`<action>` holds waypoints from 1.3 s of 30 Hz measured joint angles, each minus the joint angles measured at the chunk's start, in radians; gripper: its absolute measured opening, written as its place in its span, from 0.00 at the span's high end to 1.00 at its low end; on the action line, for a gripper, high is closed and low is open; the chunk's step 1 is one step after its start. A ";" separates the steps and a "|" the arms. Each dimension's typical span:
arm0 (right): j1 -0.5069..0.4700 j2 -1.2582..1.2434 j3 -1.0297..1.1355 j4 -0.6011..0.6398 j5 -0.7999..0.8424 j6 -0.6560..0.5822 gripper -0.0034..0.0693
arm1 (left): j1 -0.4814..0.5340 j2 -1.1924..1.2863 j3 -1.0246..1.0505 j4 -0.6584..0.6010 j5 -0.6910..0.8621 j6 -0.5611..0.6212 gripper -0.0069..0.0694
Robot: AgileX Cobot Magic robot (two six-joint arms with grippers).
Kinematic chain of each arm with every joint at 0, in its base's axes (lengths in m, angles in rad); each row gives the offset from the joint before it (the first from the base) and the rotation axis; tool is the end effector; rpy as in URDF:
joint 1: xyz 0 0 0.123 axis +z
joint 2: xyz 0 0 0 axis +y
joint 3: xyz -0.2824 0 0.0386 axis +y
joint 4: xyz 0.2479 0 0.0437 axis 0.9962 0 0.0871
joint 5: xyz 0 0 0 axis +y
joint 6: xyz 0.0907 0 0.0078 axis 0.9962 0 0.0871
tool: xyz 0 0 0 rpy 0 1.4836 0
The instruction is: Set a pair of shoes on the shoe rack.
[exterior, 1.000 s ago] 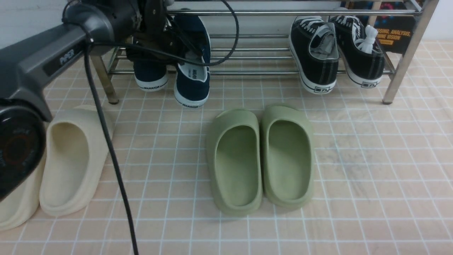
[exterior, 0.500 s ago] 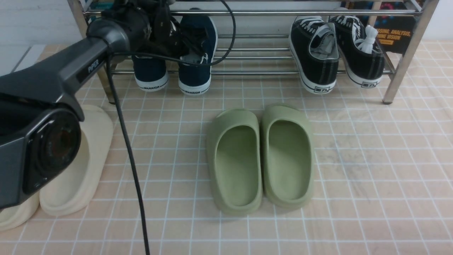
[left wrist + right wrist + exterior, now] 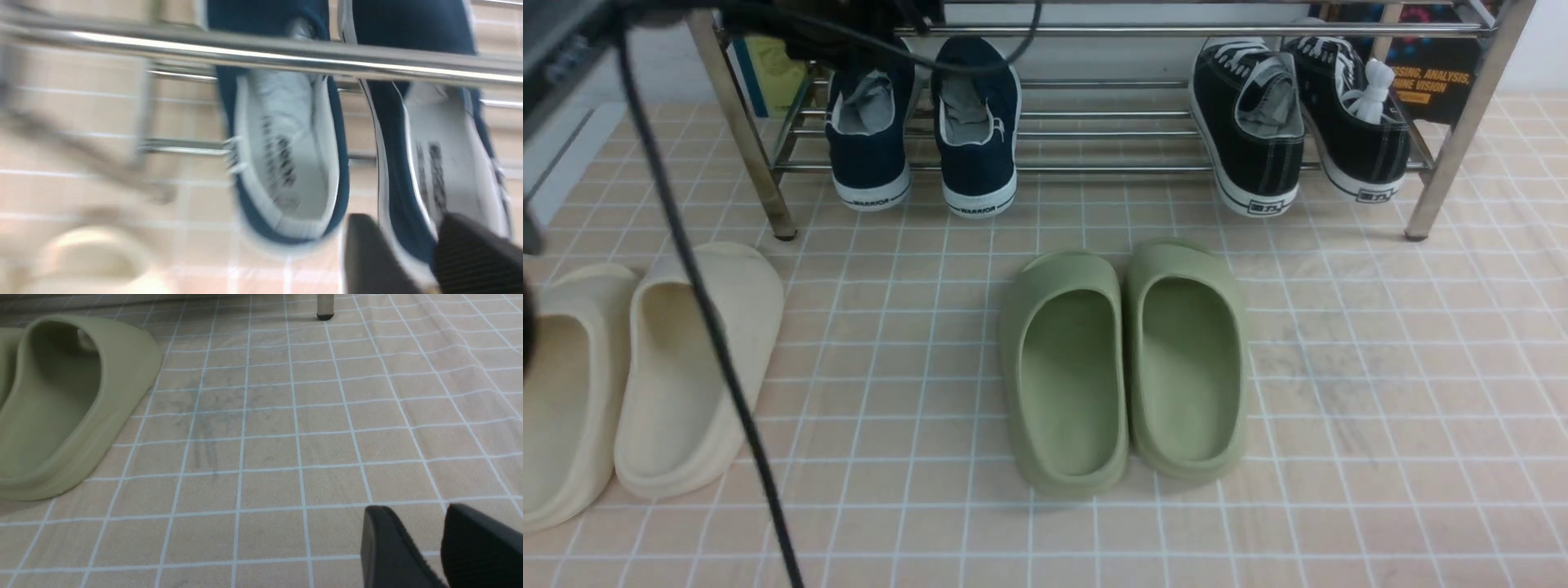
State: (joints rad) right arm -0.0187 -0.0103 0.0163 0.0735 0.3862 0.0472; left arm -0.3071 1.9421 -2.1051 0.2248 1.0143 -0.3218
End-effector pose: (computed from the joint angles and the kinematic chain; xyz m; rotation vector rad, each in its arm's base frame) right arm 0.0522 0.0016 0.1735 0.1066 1.8727 0.0924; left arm 0.4257 -0.1169 0.3943 0.0262 2.3068 -0.0384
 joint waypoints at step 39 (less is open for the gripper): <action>0.000 0.000 0.000 0.000 0.000 0.000 0.62 | 0.000 -1.502 1.943 0.084 -0.678 -0.021 0.89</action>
State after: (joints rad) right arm -0.0187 -0.0103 0.0163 0.0735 0.3862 0.0472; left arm -0.3071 0.4403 -0.1625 0.3092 0.3368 -0.3432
